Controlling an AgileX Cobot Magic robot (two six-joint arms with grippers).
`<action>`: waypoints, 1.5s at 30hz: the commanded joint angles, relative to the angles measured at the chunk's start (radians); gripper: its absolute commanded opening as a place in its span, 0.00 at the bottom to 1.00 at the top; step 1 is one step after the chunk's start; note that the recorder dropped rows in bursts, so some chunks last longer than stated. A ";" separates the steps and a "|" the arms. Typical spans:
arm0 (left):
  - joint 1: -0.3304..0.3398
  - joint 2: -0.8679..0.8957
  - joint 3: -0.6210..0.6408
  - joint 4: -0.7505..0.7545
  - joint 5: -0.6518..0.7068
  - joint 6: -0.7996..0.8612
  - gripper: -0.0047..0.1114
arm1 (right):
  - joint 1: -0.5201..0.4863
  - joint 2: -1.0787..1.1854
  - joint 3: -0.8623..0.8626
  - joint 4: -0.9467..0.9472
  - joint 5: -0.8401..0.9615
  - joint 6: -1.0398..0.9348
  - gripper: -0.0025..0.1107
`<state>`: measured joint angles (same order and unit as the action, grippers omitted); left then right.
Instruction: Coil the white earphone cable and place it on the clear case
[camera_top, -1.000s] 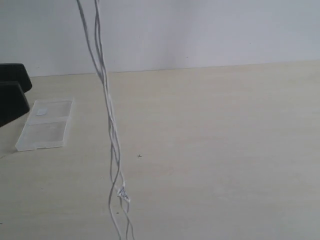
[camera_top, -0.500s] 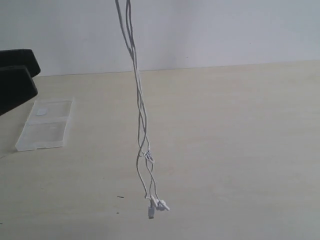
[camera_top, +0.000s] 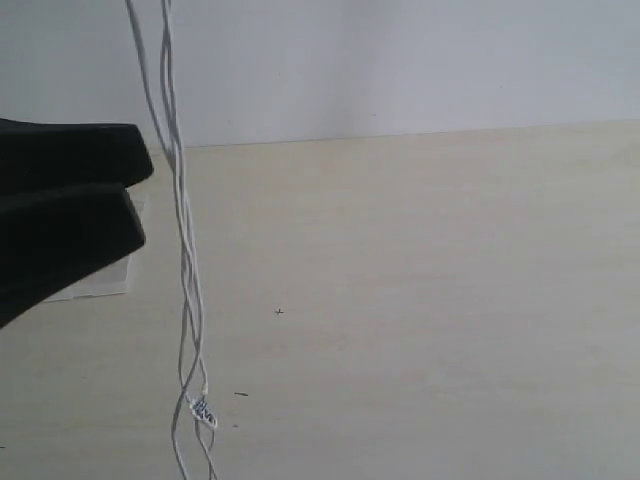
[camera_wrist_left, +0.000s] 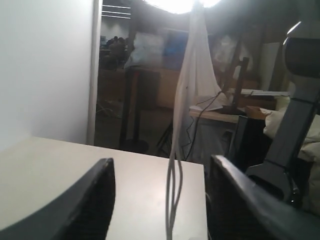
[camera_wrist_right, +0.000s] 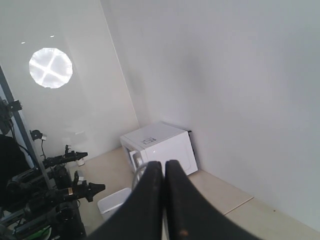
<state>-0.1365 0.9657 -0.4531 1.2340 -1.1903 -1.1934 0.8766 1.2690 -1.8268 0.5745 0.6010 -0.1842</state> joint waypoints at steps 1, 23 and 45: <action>-0.089 0.037 -0.006 -0.094 0.025 0.062 0.52 | -0.004 0.002 -0.006 0.003 -0.006 -0.007 0.02; -0.232 0.199 -0.105 -0.161 0.115 0.137 0.51 | -0.004 0.002 -0.006 0.003 0.010 -0.011 0.02; -0.232 0.183 -0.105 -0.107 0.199 0.142 0.13 | -0.004 -0.003 -0.006 0.010 0.010 -0.029 0.02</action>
<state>-0.3636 1.1632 -0.5533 1.1011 -1.0337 -1.0506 0.8766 1.2707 -1.8268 0.5838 0.6131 -0.1983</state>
